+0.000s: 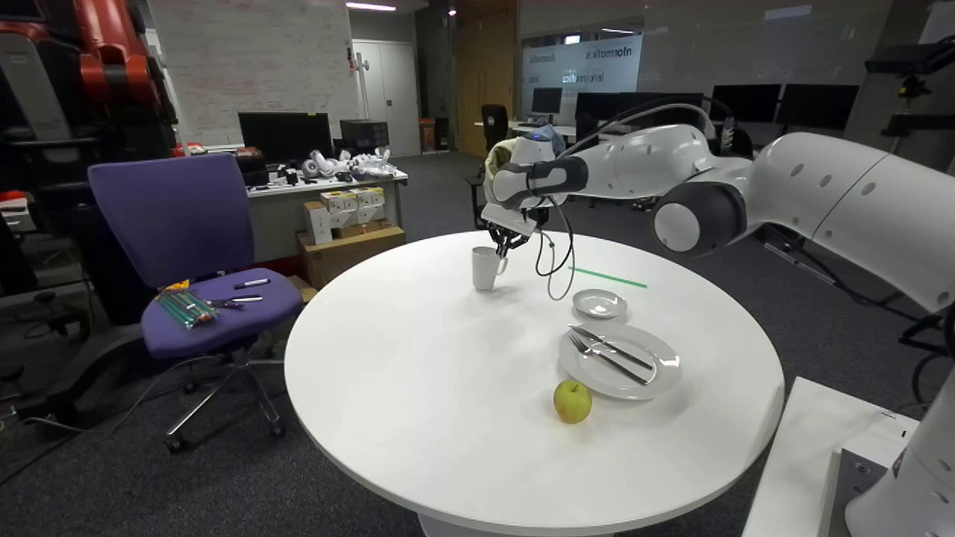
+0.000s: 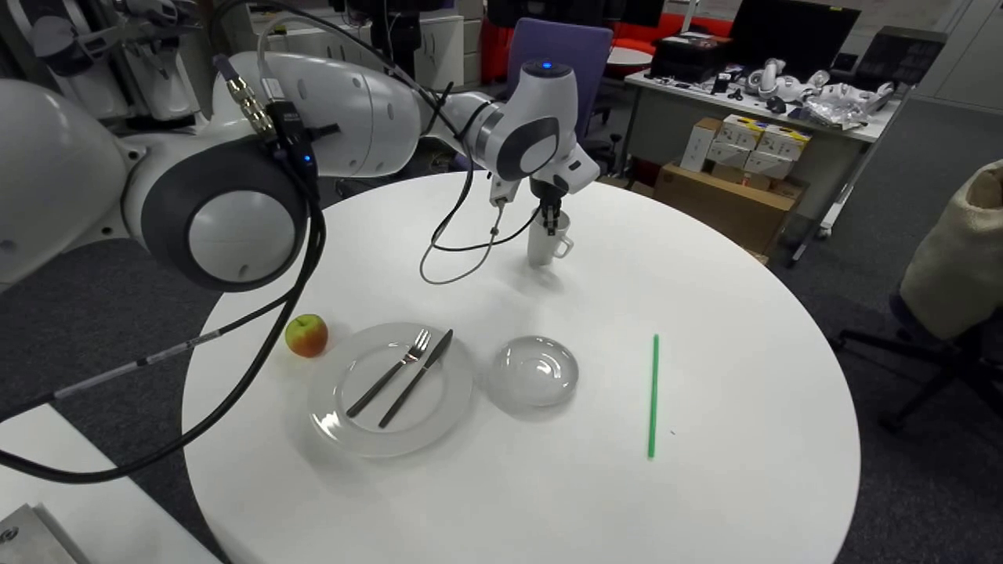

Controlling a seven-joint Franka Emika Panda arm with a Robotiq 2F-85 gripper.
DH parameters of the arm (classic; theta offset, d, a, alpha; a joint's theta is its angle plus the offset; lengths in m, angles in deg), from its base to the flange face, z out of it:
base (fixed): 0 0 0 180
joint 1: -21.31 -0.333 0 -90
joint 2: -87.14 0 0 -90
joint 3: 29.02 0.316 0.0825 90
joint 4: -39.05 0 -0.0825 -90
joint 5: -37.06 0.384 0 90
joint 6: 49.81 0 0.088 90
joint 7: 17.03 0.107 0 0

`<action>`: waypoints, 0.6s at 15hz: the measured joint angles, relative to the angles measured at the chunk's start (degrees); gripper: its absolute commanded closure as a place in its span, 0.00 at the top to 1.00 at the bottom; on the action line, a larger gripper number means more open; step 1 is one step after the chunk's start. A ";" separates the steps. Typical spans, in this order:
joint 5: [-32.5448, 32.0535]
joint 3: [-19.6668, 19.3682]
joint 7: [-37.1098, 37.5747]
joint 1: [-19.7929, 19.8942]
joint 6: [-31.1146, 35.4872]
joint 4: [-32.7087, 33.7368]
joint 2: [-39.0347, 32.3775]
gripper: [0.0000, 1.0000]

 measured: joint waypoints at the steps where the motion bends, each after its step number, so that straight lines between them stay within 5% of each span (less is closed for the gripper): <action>1: 0.00 -0.06 0.00 0.14 -0.58 0.41 0.26 0.01; 6: -0.25 -0.87 -0.01 0.74 -3.78 0.80 3.04 0.01; 9: -0.79 -2.03 -0.68 1.12 -11.27 0.79 4.45 0.01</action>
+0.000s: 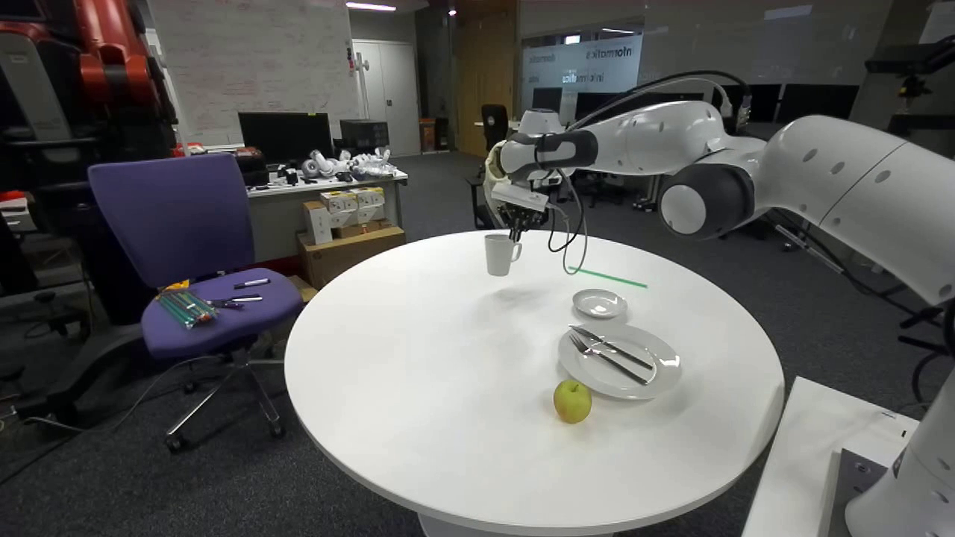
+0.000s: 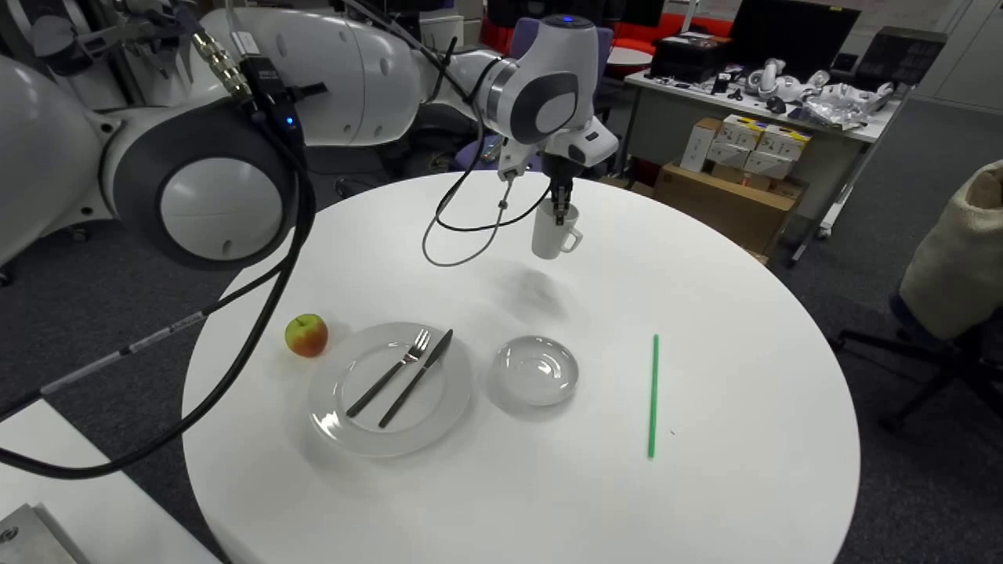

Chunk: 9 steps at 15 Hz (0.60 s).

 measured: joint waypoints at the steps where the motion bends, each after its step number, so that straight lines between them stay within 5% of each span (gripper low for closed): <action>1: -0.23 -0.33 -0.81 0.22 -3.07 -0.01 0.41 0.01; 5: -1.04 -2.05 -3.57 1.26 -11.50 -0.31 1.80 0.01; 9: -2.05 -4.75 -4.23 1.91 -13.19 -1.81 2.82 0.01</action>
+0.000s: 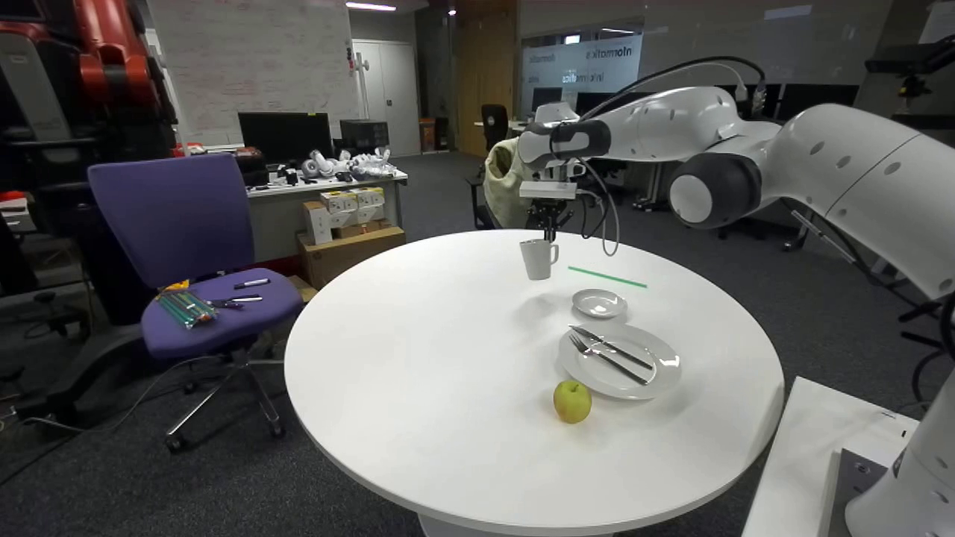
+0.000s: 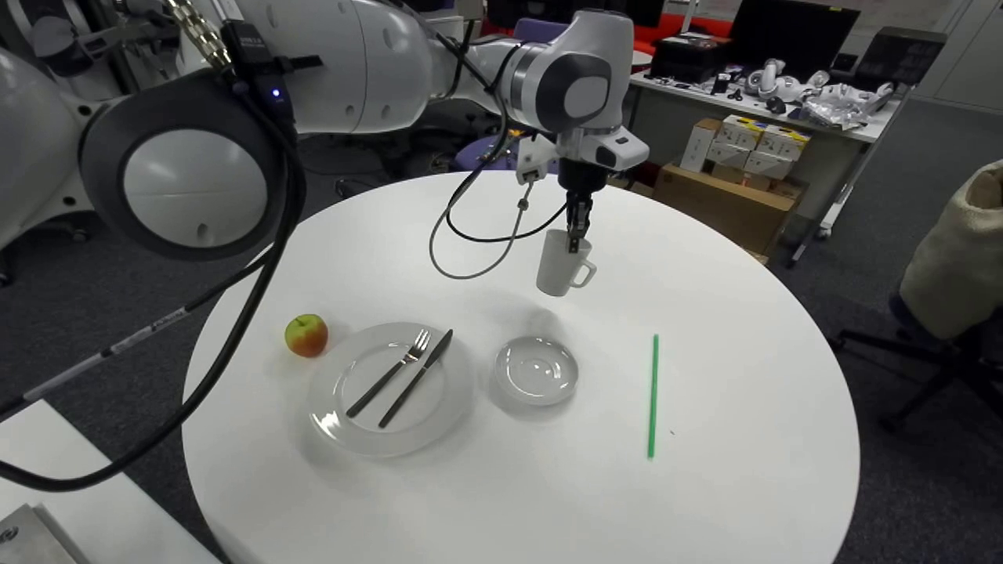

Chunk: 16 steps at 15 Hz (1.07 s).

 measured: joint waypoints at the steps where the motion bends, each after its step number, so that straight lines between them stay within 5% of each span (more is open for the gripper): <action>1: -0.09 -0.50 -0.23 0.09 0.00 -0.50 0.23 0.01; 8: -0.06 -1.10 -3.23 -0.70 0.86 -8.16 4.79 0.01; 16: -0.67 -1.39 -8.79 -3.80 9.23 -24.67 14.57 0.01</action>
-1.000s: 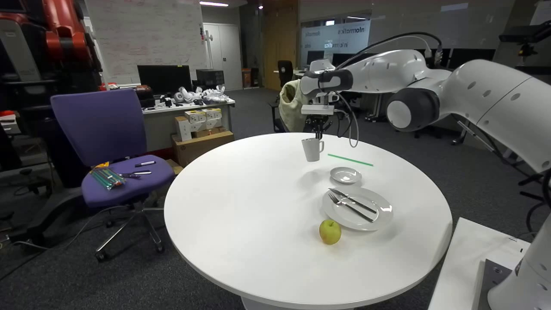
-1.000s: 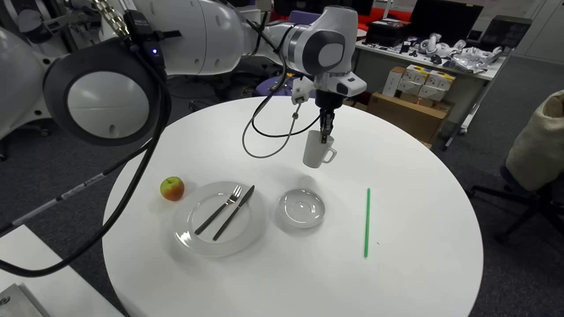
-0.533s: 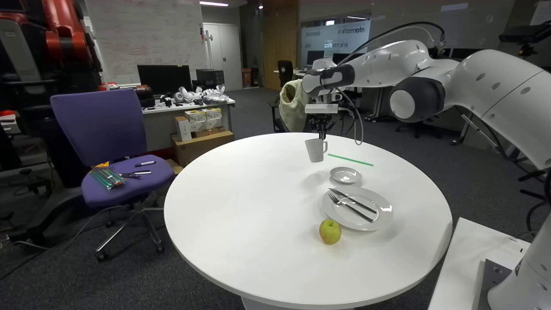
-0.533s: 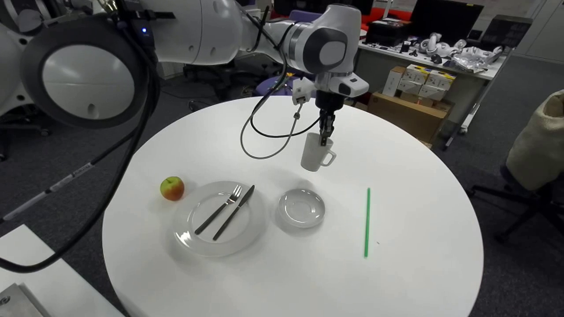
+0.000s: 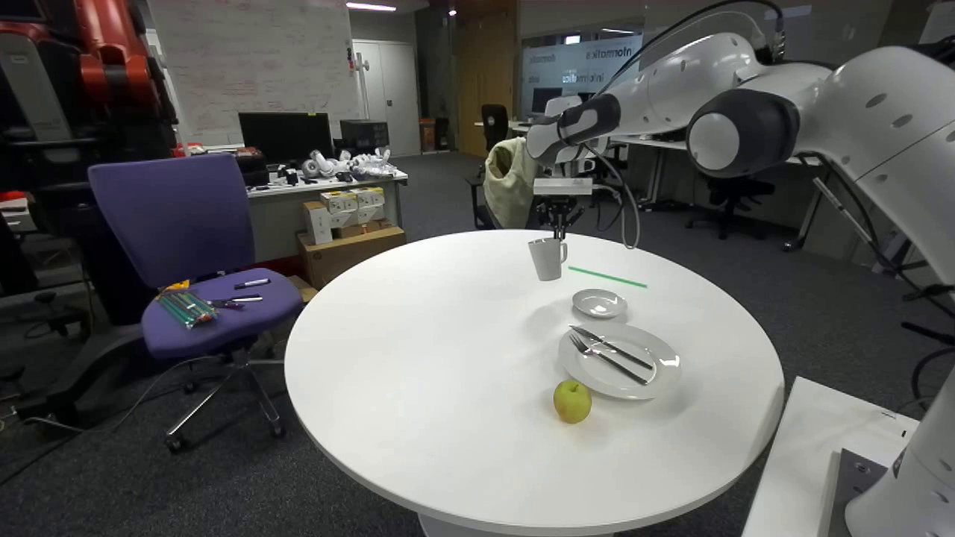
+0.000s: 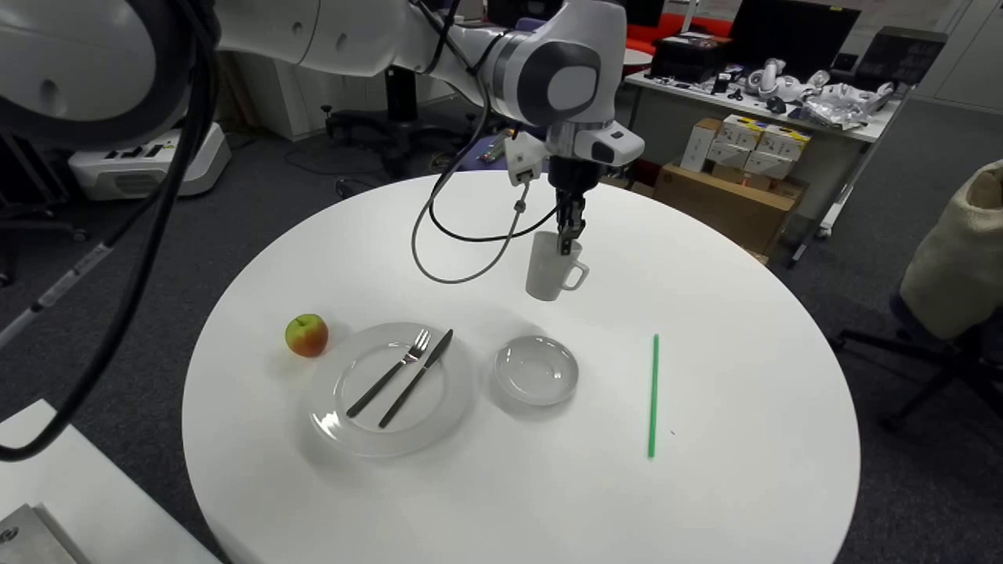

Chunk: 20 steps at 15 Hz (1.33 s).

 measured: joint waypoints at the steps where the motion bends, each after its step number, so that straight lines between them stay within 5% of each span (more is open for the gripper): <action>1: -0.14 -0.02 -0.90 -0.31 0.91 -2.19 1.19 0.01; 13: -5.69 -0.13 -4.59 -3.00 13.64 -29.68 16.89 0.01; 20: -7.00 -0.13 -4.57 -3.13 17.36 -38.32 22.66 0.01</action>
